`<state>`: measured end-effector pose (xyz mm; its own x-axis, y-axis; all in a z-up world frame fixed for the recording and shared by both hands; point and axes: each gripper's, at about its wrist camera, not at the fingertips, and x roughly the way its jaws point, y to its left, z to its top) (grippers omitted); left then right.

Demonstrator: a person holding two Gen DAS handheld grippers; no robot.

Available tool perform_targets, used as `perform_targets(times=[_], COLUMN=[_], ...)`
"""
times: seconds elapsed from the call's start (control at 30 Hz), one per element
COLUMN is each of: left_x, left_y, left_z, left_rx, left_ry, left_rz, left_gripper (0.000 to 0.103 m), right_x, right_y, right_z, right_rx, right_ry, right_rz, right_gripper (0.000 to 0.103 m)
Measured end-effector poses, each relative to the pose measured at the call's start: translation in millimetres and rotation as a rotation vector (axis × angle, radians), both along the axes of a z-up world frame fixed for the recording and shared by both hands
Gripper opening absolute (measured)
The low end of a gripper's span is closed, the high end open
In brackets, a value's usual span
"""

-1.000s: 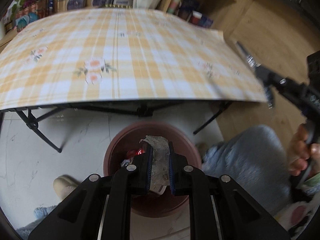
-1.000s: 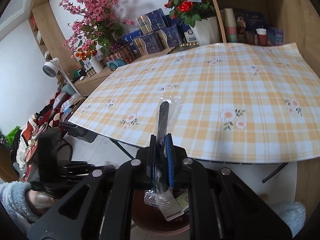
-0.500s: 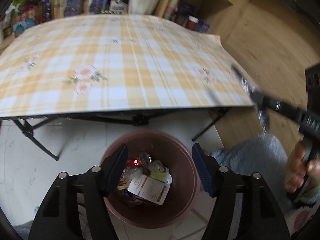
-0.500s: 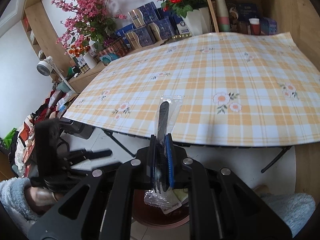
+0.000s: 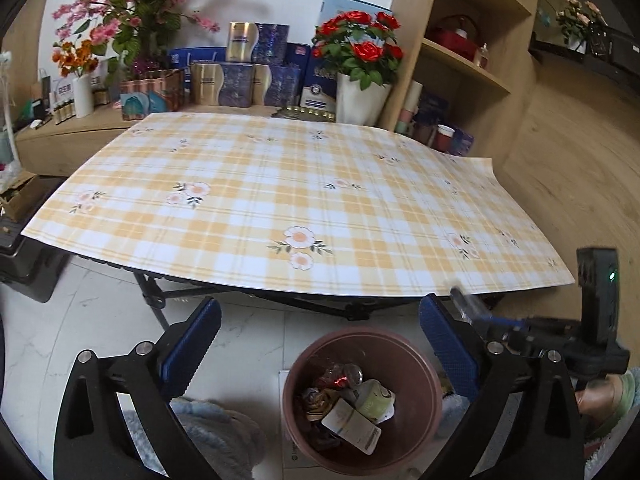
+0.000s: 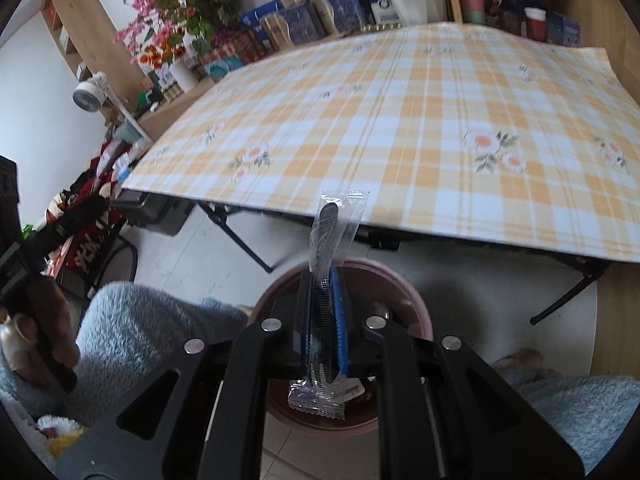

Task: Collect trash
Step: 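Open the left gripper to drop the wrapper while the right gripper drops the fork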

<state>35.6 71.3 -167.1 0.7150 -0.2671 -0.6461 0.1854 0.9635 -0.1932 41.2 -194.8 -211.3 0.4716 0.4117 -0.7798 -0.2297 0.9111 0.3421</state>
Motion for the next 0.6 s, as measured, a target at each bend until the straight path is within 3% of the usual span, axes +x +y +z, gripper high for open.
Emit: perform_targets(times=[0.23,0.6], left_x=[-4,0], left_y=[4,1], left_z=[-1,-8], left_rx=[0.009,0.013], left_ry=[0.004,0.02], left_rz=[0.006,-0.001], left_gripper=[0.097,0.097], right_x=[12,16], right_y=[11,11], right_z=[-27,-48], right_rx=[-0.067,-0.037], right_ry=[0.055,0.142], right_rz=[0.02,0.019], right_gripper=[0.014,0.014])
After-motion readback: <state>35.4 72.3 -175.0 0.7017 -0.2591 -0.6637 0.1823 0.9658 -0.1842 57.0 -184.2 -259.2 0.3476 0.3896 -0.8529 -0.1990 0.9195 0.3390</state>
